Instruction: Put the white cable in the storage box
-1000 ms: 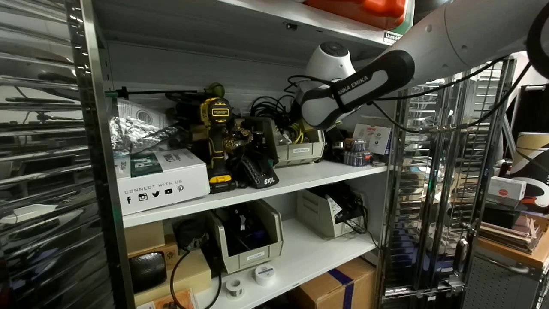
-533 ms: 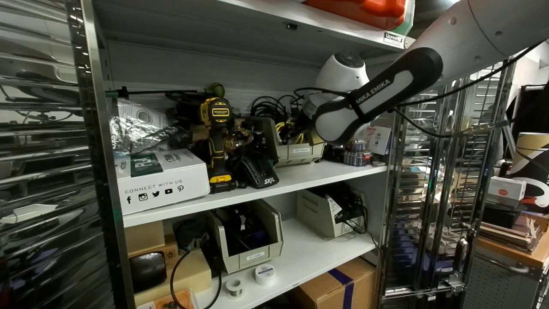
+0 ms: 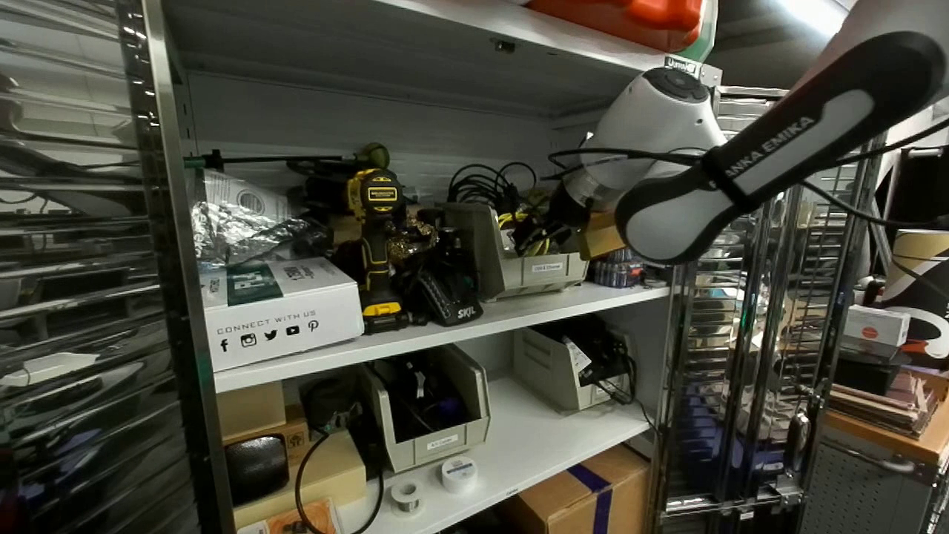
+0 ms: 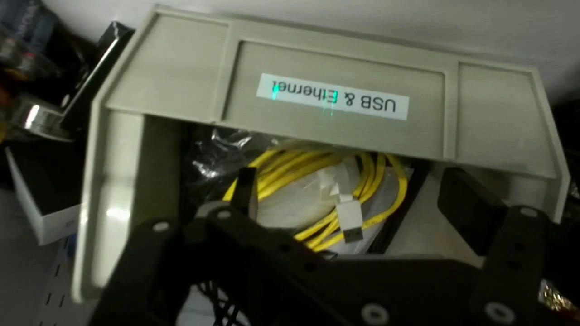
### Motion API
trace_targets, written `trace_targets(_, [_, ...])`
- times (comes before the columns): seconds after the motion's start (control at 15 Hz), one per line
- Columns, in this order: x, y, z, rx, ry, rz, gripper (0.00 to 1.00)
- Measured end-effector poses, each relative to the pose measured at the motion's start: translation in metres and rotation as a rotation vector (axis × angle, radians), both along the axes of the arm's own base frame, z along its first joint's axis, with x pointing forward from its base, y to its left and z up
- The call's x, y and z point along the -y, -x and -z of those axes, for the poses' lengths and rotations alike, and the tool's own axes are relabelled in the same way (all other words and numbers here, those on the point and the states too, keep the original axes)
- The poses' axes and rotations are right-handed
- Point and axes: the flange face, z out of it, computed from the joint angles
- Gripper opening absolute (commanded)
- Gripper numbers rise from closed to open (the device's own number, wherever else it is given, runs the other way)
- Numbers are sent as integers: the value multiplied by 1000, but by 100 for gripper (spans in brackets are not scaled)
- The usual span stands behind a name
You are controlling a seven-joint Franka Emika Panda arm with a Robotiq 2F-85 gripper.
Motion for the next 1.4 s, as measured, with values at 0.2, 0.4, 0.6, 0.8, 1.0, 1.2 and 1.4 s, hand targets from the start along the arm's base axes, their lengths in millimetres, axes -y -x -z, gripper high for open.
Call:
trace_targets(0.2, [24,43,-43,119,39,22,100])
trace_targets(0.4, [40,87,-94,243,74,81,100])
trace_targets(0.6, [24,122,-94,219,69,120,100])
trace_targets(0.8, [-3,153,-52,4,46,145,100])
trace_targets(1.0, [-17,187,-42,-238,31,136,100])
trace_targets(1.2, [-12,209,-56,-360,14,105,100])
trace_targets(1.4, [-11,212,-59,-365,15,99,100])
